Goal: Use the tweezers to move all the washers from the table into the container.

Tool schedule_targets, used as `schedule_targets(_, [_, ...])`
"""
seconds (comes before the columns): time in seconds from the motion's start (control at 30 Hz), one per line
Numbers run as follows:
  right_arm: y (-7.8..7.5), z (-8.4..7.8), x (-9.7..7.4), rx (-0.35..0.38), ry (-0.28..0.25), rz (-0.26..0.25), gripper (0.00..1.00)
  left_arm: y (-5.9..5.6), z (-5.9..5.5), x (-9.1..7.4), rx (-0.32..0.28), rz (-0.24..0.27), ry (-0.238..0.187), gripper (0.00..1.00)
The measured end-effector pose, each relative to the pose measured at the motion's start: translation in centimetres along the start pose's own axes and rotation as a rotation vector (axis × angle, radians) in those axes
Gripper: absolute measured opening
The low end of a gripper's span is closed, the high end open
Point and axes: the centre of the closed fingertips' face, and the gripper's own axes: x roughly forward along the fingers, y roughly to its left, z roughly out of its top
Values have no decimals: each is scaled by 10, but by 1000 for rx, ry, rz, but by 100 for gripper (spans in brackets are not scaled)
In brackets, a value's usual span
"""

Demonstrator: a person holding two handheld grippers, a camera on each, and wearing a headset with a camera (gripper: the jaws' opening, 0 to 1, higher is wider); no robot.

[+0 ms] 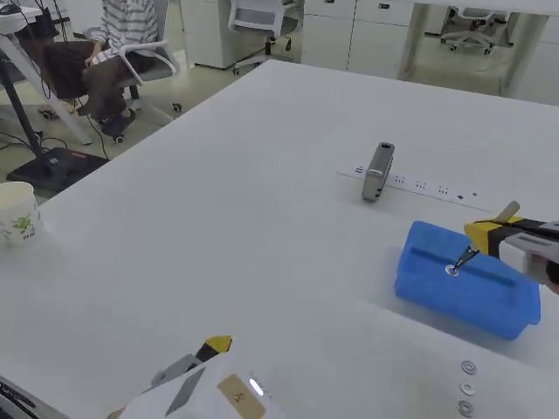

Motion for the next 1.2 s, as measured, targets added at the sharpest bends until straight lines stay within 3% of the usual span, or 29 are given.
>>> schedule_targets(0.4, [-16,-18,31,3,30,-26,1,0,0,0,-5,-1,0,92])
schedule_targets(0.6, [-15,-28,43,9,50,-21,1,-1,-1,1,-4,-3,7,92])
schedule_targets(1.2, [-13,-47,56,-2,92,-4,1,-1,-4,2,-3,-6,24,91])
